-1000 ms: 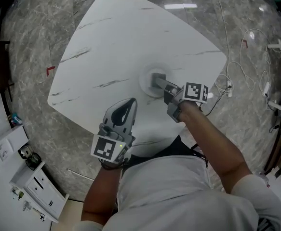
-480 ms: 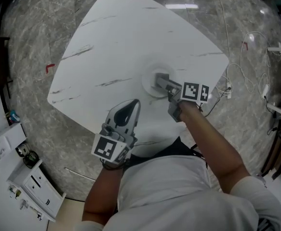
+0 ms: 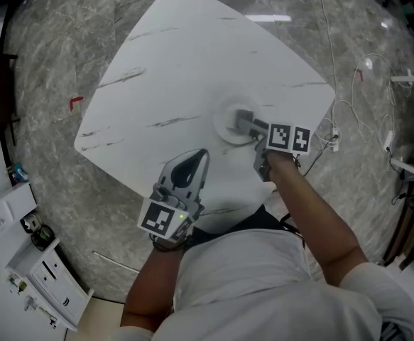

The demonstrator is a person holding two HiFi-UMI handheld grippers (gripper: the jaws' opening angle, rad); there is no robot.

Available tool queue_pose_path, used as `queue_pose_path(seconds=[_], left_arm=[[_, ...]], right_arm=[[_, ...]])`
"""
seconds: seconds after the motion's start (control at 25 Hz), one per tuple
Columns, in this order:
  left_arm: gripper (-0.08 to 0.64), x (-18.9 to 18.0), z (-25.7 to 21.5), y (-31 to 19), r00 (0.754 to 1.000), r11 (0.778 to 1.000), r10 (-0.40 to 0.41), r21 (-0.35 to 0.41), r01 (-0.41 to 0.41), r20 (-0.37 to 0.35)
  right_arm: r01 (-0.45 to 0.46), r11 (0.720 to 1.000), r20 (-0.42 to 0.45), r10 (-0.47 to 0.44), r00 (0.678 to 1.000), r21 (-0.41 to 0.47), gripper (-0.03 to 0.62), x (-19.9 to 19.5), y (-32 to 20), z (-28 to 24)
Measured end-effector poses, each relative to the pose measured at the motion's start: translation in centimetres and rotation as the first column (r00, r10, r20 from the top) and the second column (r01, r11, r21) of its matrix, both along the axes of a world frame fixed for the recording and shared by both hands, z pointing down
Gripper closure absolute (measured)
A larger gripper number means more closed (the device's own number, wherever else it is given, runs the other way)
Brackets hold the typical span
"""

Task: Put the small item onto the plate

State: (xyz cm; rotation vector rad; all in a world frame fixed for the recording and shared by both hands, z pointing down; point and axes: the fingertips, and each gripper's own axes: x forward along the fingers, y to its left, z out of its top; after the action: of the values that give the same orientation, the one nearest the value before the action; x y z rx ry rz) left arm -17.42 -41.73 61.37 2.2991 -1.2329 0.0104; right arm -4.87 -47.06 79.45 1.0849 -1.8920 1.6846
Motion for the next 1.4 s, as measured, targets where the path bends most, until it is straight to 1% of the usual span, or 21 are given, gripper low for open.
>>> queue_pose_path(seconds=[0.12, 0.24, 0.4, 0.52, 0.6, 0.68, 0.76, 0.84, 0.88, 1.0, 1.08, 1.16, 1.2, 1.32, 1.4], left_arm=[[0.554, -0.6, -0.7, 0.5, 1.000, 1.000, -0.004, 0.010, 0.004, 0.002], [0.555, -0.8, -1.6, 1.0, 1.000, 1.000, 0.005, 0.024, -0.006, 0.018], [0.555, -0.9, -3.5, 1.7, 0.999, 0.998, 0.026, 0.058, -0.027, 0.023], [0.555, -0.7, -5.3, 2.1, 0.999, 0.996, 0.047, 0.078, -0.048, 0.019], [0.555, -0.3, -6.8, 2.7, 0.997, 0.993, 0.072, 0.096, -0.073, 0.016], [0.555, 0.2, -8.6, 3.2, 0.995, 0.989, 0.097, 0.115, -0.098, 0.016], [0.555, 0.7, -10.8, 3.5, 0.992, 0.983, 0.125, 0.136, -0.125, 0.012], [0.555, 1.5, -12.9, 3.6, 0.988, 0.974, 0.157, 0.163, -0.156, 0.005], [0.555, 1.9, -13.9, 3.7, 0.985, 0.968, 0.175, 0.180, -0.173, 0.006], [0.555, 3.1, -17.7, 4.1, 0.976, 0.947, 0.215, 0.238, -0.216, 0.030], [0.555, 3.8, -20.7, 4.7, 0.976, 0.937, 0.216, 0.274, -0.218, 0.036], [0.555, 4.6, -23.4, 5.5, 0.977, 0.927, 0.208, 0.310, -0.211, 0.041], [0.555, 5.0, -24.6, 5.9, 0.978, 0.921, 0.203, 0.329, -0.208, 0.049], [0.555, 5.8, -27.7, 7.0, 0.982, 0.906, 0.174, 0.378, -0.190, 0.075], [0.555, 6.2, -29.5, 8.3, 0.986, 0.903, 0.147, 0.396, -0.168, 0.081]], right_arm=[[0.005, 0.999, -0.027, -0.004, 1.000, 0.038, 0.354, 0.6, 0.0, -1.4], [0.012, 0.995, -0.038, -0.008, 0.999, 0.097, 0.354, 0.9, 0.0, -3.7], [0.065, 0.980, -0.026, -0.061, 0.998, 0.190, 0.354, 0.0, 0.5, -7.9], [0.100, 0.957, -0.011, -0.100, 0.995, 0.272, 0.354, -0.8, 1.4, -11.5], [0.116, 0.937, -0.004, -0.121, 0.993, 0.330, 0.354, -1.2, 2.1, -14.4], [0.122, 0.909, -0.005, -0.131, 0.991, 0.397, 0.356, -1.2, 2.8, -17.8], [0.120, 0.872, -0.011, -0.130, 0.991, 0.474, 0.356, -1.0, 3.6, -21.5], [0.119, 0.819, -0.019, -0.131, 0.991, 0.562, 0.366, -0.8, 4.4, -25.5], [0.121, 0.784, -0.026, -0.133, 0.991, 0.609, 0.370, -0.8, 4.9, -27.6], [0.133, 0.661, -0.055, -0.138, 0.989, 0.739, 0.393, -1.1, 6.8, -33.6], [0.143, 0.581, -0.073, -0.142, 0.987, 0.801, 0.416, -1.1, 8.6, -37.2], [0.158, 0.503, -0.097, -0.147, 0.984, 0.850, 0.457, -0.9, 10.2, -40.3], [0.167, 0.464, -0.109, -0.150, 0.983, 0.870, 0.490, -0.8, 10.8, -41.7], [0.184, 0.349, -0.128, -0.177, 0.976, 0.919, 0.537, -0.8, 12.7, -45.5], [0.195, 0.288, -0.143, -0.193, 0.971, 0.938, 0.562, -0.5, 14.4, -47.5]])
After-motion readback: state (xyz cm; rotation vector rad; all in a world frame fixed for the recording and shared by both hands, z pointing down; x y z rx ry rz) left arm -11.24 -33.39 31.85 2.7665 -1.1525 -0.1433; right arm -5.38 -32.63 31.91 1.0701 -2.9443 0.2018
